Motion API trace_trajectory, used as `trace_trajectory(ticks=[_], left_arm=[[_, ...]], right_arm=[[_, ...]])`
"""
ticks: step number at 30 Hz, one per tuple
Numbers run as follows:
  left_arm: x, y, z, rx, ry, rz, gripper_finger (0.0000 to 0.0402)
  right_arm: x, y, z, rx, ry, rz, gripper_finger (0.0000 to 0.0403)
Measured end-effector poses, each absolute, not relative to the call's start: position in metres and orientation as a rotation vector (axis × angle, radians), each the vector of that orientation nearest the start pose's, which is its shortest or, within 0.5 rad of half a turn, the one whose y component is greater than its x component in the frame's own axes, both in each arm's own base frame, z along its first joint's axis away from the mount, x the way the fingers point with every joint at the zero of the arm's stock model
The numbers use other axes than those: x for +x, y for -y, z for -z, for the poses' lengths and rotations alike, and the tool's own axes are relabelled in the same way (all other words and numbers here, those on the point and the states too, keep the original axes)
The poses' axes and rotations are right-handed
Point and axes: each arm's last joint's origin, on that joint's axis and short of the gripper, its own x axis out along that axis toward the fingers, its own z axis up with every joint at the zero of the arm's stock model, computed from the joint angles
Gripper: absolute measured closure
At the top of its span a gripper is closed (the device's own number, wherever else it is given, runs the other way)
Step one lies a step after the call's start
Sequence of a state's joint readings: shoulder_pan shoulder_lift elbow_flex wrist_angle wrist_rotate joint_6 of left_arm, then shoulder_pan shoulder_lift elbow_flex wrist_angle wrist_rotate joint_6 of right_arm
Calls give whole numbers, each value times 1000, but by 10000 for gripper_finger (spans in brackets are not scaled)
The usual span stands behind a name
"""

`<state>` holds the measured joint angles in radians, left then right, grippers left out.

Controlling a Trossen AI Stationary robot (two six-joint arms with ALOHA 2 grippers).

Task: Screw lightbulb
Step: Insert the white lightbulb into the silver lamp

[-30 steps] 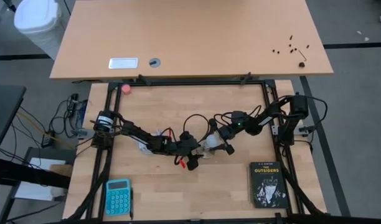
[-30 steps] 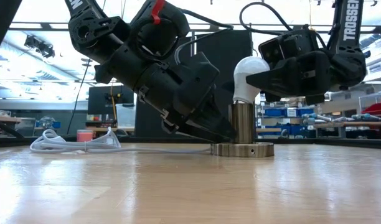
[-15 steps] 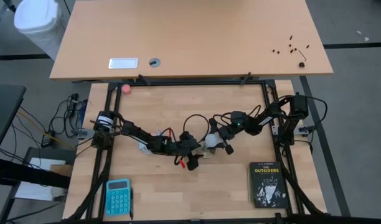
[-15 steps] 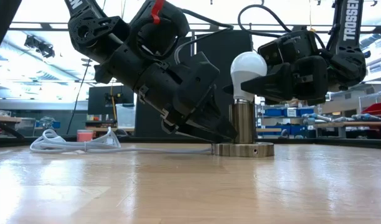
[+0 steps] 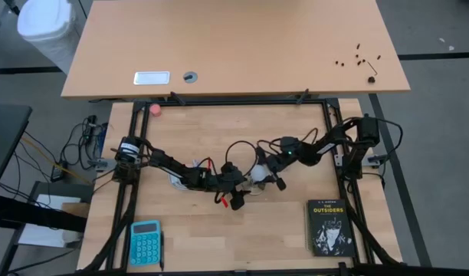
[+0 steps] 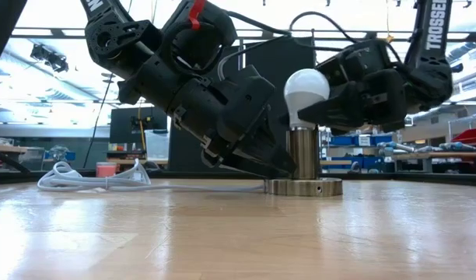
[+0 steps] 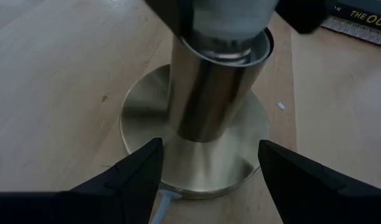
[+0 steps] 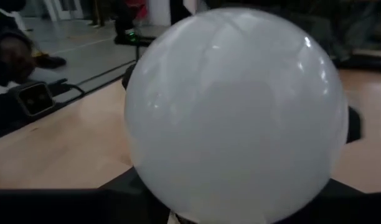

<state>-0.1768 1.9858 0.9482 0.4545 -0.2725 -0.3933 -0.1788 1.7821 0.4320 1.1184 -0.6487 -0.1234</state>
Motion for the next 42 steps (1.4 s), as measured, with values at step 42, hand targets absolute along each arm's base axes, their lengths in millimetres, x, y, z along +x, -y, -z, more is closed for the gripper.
trace_trajectory(ticks=[42], left_arm=[[377, 61, -114, -240, -476, -334, 132]], right_arm=[[285, -8, -116, 43, -347, -128, 238]])
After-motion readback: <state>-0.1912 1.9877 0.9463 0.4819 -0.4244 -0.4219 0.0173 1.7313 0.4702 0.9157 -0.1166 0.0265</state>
